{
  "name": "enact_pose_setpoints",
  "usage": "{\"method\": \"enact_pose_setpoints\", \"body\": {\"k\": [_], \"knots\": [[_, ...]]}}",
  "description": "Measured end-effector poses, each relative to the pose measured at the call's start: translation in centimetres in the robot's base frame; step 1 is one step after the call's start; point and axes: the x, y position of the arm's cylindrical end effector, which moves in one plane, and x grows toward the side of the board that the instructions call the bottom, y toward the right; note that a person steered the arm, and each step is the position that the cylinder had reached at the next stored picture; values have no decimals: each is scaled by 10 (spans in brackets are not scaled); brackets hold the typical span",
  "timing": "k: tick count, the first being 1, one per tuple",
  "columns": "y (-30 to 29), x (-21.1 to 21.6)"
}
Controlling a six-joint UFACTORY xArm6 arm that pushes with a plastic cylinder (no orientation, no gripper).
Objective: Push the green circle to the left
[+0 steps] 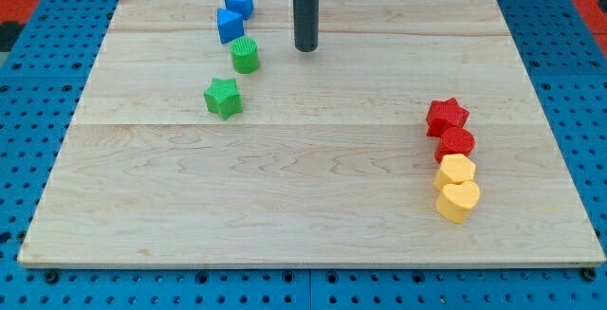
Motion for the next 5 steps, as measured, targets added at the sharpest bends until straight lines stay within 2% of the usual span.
{"method": "enact_pose_setpoints", "body": {"k": [1,3,4,5], "knots": [[-53,14],[-48,20],[-19,52],[-33,117]]}}
